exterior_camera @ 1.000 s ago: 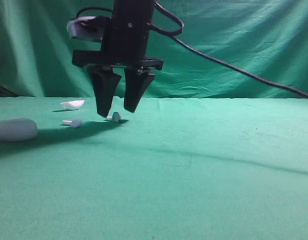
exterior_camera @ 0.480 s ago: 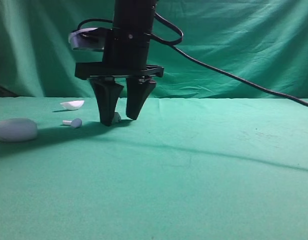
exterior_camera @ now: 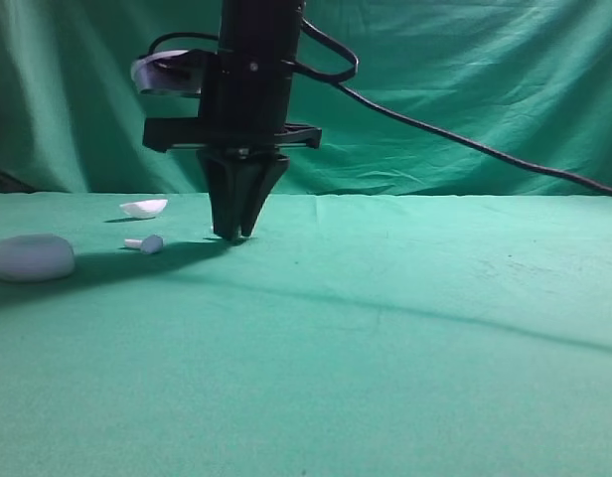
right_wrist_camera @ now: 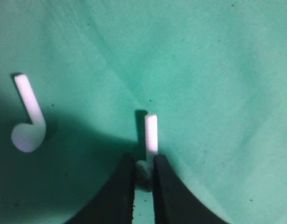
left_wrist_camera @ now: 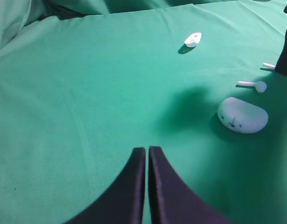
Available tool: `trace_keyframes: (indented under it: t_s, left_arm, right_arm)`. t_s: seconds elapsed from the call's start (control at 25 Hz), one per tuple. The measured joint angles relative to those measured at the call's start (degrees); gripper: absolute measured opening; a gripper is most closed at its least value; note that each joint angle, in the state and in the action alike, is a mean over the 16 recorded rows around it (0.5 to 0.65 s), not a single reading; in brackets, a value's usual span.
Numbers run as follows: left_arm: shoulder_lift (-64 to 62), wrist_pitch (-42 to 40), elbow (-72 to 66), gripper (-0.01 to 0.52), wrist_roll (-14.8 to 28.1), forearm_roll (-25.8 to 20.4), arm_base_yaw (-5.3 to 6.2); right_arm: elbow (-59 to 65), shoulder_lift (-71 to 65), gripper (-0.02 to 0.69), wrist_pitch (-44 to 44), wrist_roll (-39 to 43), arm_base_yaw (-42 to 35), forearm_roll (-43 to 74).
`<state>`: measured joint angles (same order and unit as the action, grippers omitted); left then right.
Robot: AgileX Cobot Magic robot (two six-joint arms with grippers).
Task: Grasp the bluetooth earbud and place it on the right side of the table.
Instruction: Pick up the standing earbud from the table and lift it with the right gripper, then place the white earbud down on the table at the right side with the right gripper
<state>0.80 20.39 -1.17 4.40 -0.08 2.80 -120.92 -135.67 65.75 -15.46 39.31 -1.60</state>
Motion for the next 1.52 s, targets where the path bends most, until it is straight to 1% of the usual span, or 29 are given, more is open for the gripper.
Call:
trace_keyframes:
  t_s: [0.12, 0.4, 0.56, 0.72, 0.92, 1.08, 1.2, 1.36, 1.52]
  left_arm:
    - [0.0, 0.0, 0.0, 0.000, 0.0, 0.0, 0.00]
    - [0.0, 0.0, 0.0, 0.000, 0.0, 0.0, 0.00]
    - [0.0, 0.0, 0.0, 0.000, 0.0, 0.0, 0.00]
    - [0.0, 0.0, 0.0, 0.000, 0.0, 0.0, 0.00]
    - [0.0, 0.0, 0.0, 0.000, 0.0, 0.0, 0.00]
    - [0.0, 0.0, 0.0, 0.000, 0.0, 0.0, 0.00]
    - [0.0, 0.0, 0.0, 0.000, 0.0, 0.0, 0.00]
    - [0.0, 0.0, 0.0, 0.000, 0.0, 0.0, 0.00]
    - [0.0, 0.0, 0.0, 0.000, 0.0, 0.0, 0.00]
  right_arm:
    - [-1.1, 2.0, 0.091, 1.3, 1.3, -0.1, 1.2]
    - [-1.7, 11.6, 0.088, 4.4, 6.4, -2.9, 4.8]
    - [3.1, 19.8, 0.088, 5.3, 9.3, -6.2, 6.5]
    - [13.0, 28.6, 0.088, 3.7, 11.7, -10.6, 7.2]
    - [30.9, 37.6, 0.088, -2.4, 14.1, -16.7, 7.0]
    - [46.0, 41.7, 0.088, -9.9, 15.7, -21.0, 6.8]
    - [55.1, 42.8, 0.088, -16.2, 16.8, -23.4, 6.5]
    - [62.9, 41.7, 0.088, -23.5, 17.6, -25.6, 5.8]
    - [66.5, 39.3, 0.088, -28.3, 17.5, -26.5, 5.1]
